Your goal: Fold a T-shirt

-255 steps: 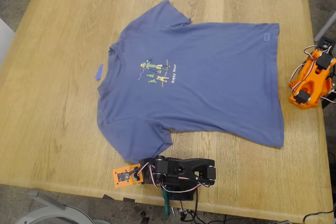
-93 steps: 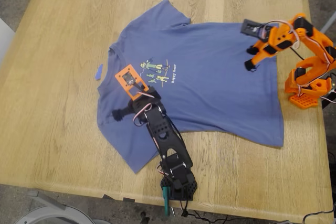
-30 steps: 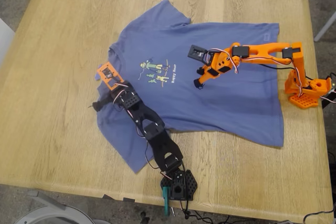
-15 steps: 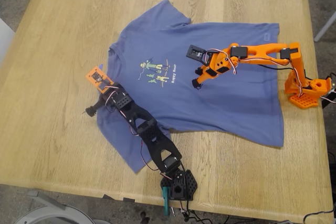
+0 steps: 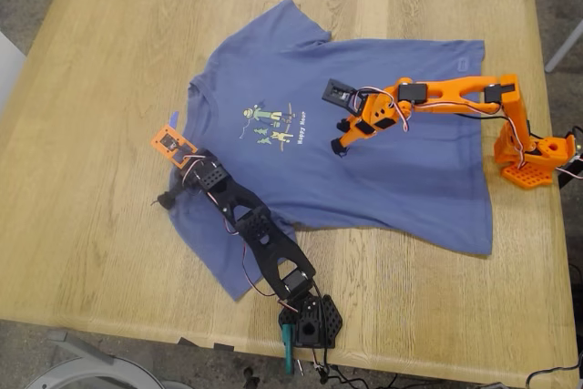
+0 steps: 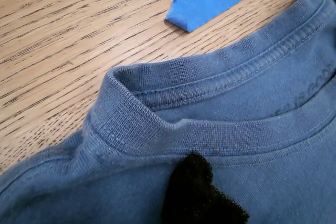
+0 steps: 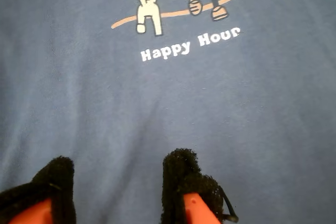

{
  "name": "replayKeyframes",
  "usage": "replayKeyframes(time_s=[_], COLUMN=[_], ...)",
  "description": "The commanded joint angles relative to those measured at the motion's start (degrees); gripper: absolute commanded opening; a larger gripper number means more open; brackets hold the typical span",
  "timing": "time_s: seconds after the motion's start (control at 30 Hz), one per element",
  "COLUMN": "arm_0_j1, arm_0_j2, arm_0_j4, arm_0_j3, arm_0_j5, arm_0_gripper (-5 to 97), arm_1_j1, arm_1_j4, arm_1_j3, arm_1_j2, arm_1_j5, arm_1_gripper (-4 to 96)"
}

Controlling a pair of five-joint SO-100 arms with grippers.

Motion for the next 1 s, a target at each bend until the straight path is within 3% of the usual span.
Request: replayKeyframes(time_s=[0.0, 0.13, 0.3, 0.4, 0.6, 0.77, 0.97], arm_0_j1=[-0.88, -0.97, -0.88, -1.05, -0.18, 0.44, 1.85], arm_0_j2=[-1.58, -9.49, -30.23, -39.11, -39.46, -39.9, -40.52], arm_0_j4=[1.49, 7.03, 25.84, 33.49, 35.68, 37.27, 37.88], arm_0_j3=[-9.49, -22.06, -57.92, -70.84, -70.84, -70.84, -70.84], arm_0_j5=[-0.44, -0.26, -1.67, -2.64, -8.35, -11.51, -12.39], arm_0_gripper=[74, 70, 65, 59, 26, 11, 3], arm_1_j1=[-0.7, -1.41, -1.58, -1.49, -1.41, -1.49, -2.2], arm_1_j4=[-1.23, -1.67, -2.02, -2.11, -2.46, -2.46, -1.49], arm_1_j3=[-0.79, -0.79, -0.88, -1.05, -1.32, -3.78, -10.02], arm_1_j2=[0.18, -0.44, -0.97, -1.41, -2.29, -4.75, -9.32], arm_1_j5=[0.44, 0.88, 1.05, 1.05, 1.41, 1.93, 2.99], arm_1_gripper=[28.8, 28.7, 28.3, 28.0, 27.9, 27.9, 27.9])
